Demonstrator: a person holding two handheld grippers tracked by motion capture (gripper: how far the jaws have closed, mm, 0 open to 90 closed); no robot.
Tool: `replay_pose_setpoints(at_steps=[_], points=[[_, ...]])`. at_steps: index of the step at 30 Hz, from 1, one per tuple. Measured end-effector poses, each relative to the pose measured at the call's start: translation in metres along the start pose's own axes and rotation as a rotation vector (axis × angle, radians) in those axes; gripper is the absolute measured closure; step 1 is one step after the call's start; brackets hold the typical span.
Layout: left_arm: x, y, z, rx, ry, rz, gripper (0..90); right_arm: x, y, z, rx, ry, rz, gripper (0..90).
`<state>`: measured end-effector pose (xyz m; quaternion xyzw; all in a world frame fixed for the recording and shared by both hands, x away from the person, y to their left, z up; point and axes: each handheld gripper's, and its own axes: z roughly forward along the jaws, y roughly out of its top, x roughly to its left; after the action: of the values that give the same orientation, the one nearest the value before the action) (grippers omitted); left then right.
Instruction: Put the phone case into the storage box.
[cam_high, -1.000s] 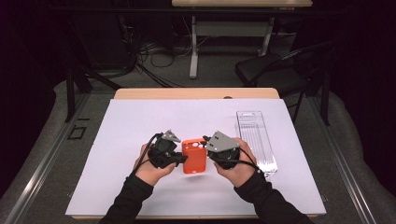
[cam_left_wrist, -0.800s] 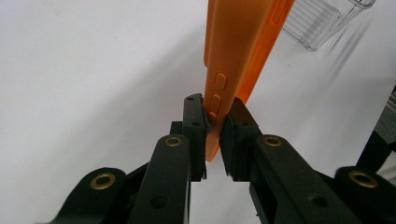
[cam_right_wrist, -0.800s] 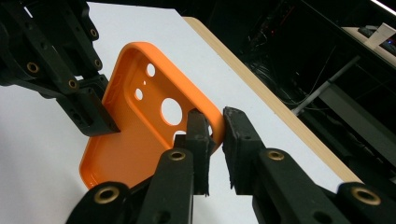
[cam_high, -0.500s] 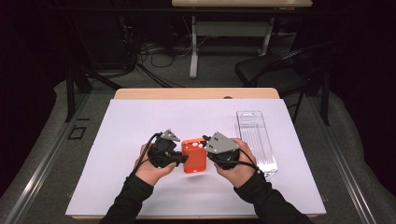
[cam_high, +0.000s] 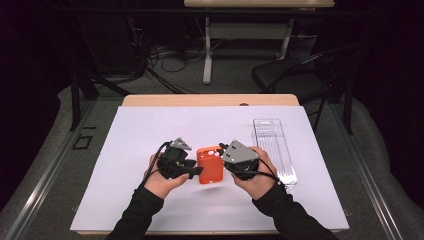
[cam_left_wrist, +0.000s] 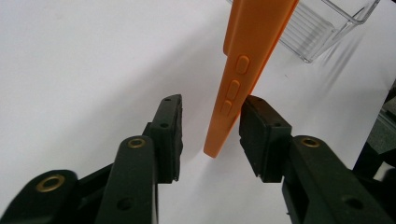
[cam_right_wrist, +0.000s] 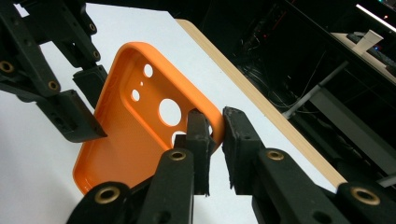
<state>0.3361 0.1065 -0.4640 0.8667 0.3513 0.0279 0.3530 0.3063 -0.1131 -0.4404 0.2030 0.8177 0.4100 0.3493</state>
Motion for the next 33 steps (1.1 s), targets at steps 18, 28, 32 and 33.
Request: replay_pose_setpoints(at_steps=[18, 28, 32, 33], points=[[0.004, 0.000, -0.001, -0.041, 0.015, 0.019, 49.2, -0.013, -0.005, -0.004, -0.007, -0.073, -0.026, 81.4], [0.009, -0.001, -0.001, -0.065, 0.027, 0.022, 46.0, -0.029, -0.007, -0.009, -0.019, -0.131, -0.050, 81.4], [0.013, -0.002, -0.002, -0.075, 0.054, 0.035, 45.8, -0.037, -0.008, -0.011, -0.023, -0.157, -0.066, 81.4], [0.014, -0.003, -0.003, -0.076, 0.058, 0.027, 45.7, -0.039, -0.008, -0.011, -0.027, -0.160, -0.069, 81.4]])
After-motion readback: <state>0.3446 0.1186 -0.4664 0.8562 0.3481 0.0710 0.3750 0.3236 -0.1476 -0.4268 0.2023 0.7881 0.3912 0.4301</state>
